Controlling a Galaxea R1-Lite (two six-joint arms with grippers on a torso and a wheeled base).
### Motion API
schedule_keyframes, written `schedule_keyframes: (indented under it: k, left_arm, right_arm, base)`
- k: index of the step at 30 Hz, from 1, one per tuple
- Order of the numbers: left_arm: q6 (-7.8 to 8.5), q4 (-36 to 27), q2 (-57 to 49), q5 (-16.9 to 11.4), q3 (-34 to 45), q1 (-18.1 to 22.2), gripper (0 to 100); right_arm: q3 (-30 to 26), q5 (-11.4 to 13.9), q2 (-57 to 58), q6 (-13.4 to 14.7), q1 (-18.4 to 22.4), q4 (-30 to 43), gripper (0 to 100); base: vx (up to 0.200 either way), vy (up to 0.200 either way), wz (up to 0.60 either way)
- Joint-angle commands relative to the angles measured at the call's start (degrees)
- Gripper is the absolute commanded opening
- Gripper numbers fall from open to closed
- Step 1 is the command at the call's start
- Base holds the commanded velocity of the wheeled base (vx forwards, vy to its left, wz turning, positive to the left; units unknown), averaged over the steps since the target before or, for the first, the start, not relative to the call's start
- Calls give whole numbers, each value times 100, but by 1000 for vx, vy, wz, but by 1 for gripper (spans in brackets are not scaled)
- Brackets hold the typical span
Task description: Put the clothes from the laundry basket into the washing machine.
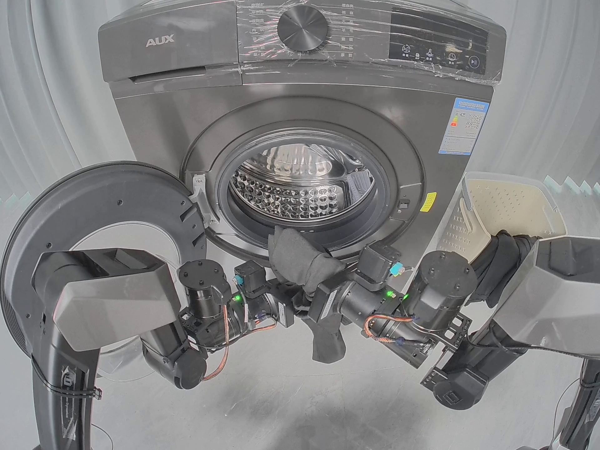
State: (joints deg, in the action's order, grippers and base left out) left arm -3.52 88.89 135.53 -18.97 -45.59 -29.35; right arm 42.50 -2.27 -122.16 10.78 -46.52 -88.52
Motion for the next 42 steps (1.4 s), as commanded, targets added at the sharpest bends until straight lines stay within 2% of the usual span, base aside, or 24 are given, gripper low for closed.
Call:
schedule_keyframes:
  k: [1,5,6,7,9,13,15,16,19,23,24,25,29,31,32,36,42]
  left_arm:
    - [1,14,-370,-28,358,0,0]
    - [-8,14,-739,95,710,18,0]
    - [-8,14,-801,183,727,26,0]
    - [-17,14,-888,403,736,35,0]
    - [-70,14,-1064,570,780,26,0]
    - [-96,5,-1337,622,806,-9,0]
    - [-96,5,-1425,631,815,-35,0]
    - [-105,5,-1442,640,824,-62,0]
    - [-96,14,-1495,658,912,-62,0]
    - [-96,14,-1750,658,1158,-62,0]
    - [-96,14,-1759,658,1167,-62,0]
    - [-96,14,-1838,658,1246,-62,0]
    - [-105,14,-2022,658,1325,-44,0]
    - [-105,14,-2057,658,1342,-53,0]
    - [-105,14,-2180,649,1422,-70,0]
    - [-140,14,-2409,596,1589,-70,0]
    - [-175,14,-2655,561,2010,-70,0]
  right_arm:
    - [75,-107,-27,12,205,10,0]
    - [39,-142,-27,56,407,10,0]
    - [22,-142,-18,56,424,10,0]
    - [-48,-142,8,56,451,10,0]
    - [-128,-142,35,47,468,10,0]
    - [-172,-186,35,21,416,10,0]
    - [-172,-309,43,21,380,10,0]
    - [-172,-353,70,21,372,10,100]
    - [-365,-353,210,-5,372,19,100]
    - [-1384,-292,483,-128,372,27,100]
    - [-1420,-292,492,-128,372,27,100]
    - [-1903,-292,562,-164,363,27,100]
    - [-2835,-230,729,-181,337,27,100]
    - [-3054,-178,764,-181,328,27,100]
    - [-3503,7,782,-216,319,27,100]
    - [-3670,86,834,-208,345,10,100]
    - [-3670,51,1098,-181,495,10,100]
  base:
    - [0,0,0]
    - [0,0,0]
    - [0,0,0]
    - [0,0,0]
    - [0,0,0]
    - [0,0,0]
    - [0,0,0]
    - [0,0,0]
    - [0,0,0]
    - [0,0,0]
    - [0,0,0]
    - [0,0,0]
    - [0,0,0]
    - [0,0,0]
    - [0,0,0]
    - [0,0,0]
    - [0,0,0]
